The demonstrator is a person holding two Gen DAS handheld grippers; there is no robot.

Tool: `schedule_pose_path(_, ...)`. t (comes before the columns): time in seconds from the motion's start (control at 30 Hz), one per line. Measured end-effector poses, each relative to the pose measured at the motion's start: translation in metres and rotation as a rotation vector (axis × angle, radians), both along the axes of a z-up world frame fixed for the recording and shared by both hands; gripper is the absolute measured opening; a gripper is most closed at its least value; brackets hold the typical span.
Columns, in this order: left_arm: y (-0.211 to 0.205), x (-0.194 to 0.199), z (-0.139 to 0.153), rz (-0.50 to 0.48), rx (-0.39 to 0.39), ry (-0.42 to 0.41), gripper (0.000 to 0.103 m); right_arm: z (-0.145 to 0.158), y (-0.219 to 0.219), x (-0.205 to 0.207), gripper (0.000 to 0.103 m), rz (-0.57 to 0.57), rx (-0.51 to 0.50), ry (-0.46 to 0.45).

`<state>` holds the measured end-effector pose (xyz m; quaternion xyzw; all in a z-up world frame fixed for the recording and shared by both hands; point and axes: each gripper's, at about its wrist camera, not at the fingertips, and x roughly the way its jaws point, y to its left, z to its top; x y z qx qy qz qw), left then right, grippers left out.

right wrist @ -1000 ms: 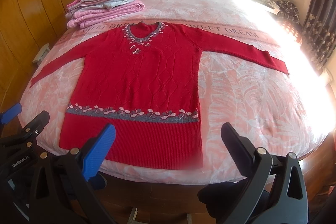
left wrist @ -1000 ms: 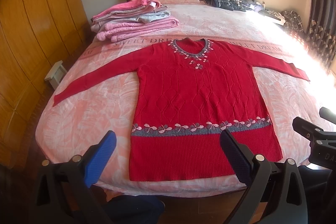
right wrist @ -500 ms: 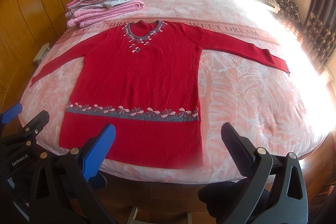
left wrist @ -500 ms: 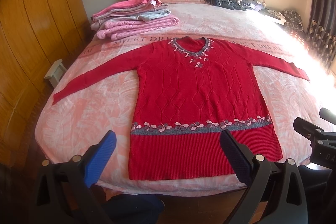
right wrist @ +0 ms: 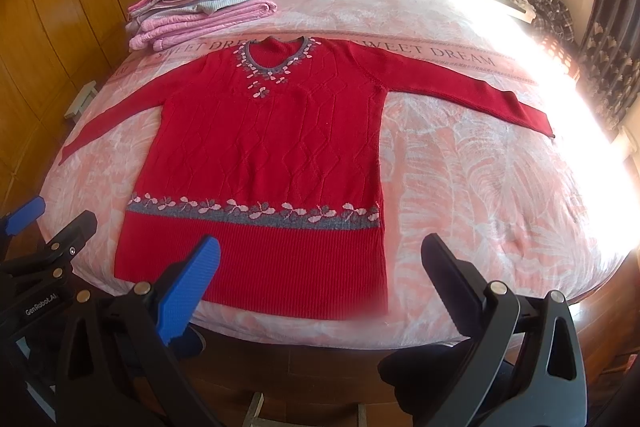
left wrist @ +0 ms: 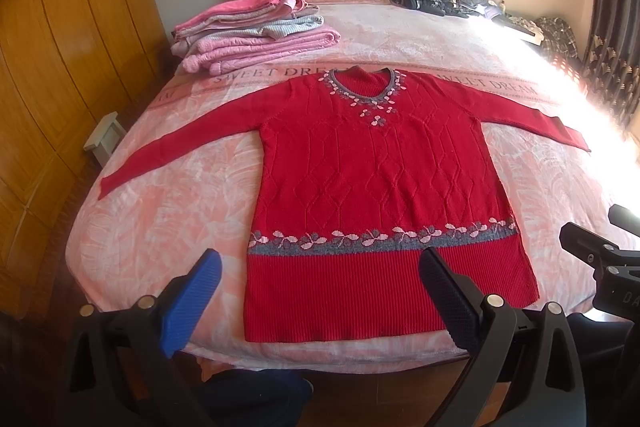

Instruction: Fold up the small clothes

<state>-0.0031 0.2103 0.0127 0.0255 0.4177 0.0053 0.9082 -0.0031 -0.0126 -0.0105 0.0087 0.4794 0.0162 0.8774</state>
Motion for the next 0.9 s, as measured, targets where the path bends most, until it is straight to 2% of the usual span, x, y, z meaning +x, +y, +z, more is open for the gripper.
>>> schedule_pose_path(0.33, -0.001, 0.009, -0.008, -0.001, -0.009, 0.020, 0.099, -0.006, -0.003, 0.006, 0.100, 0.004, -0.005, 0.015)
schedule_pose_path(0.5, -0.006, 0.049, -0.042, -0.018, -0.063, 0.147, 0.099, -0.027, -0.020, 0.036, 0.100, -0.043, -0.040, 0.085)
schedule_pose_path(0.6, -0.004, 0.074, -0.059, 0.007, -0.122, 0.195, 0.099, -0.033, -0.040, 0.056, 0.100, -0.100, -0.043, 0.092)
schedule_pose_path(0.7, -0.003, 0.098, -0.062, 0.068, -0.150, 0.180, 0.099, -0.031, -0.064, 0.078, 0.100, -0.159, 0.015, 0.096)
schedule_pose_path(0.8, -0.014, 0.123, -0.051, 0.086, -0.098, 0.093, 0.099, -0.020, -0.087, 0.099, 0.100, -0.194, 0.091, 0.059)
schedule_pose_path(0.9, -0.029, 0.152, -0.037, 0.075, -0.115, 0.049, 0.099, -0.006, -0.106, 0.124, 0.100, -0.219, 0.051, -0.039)
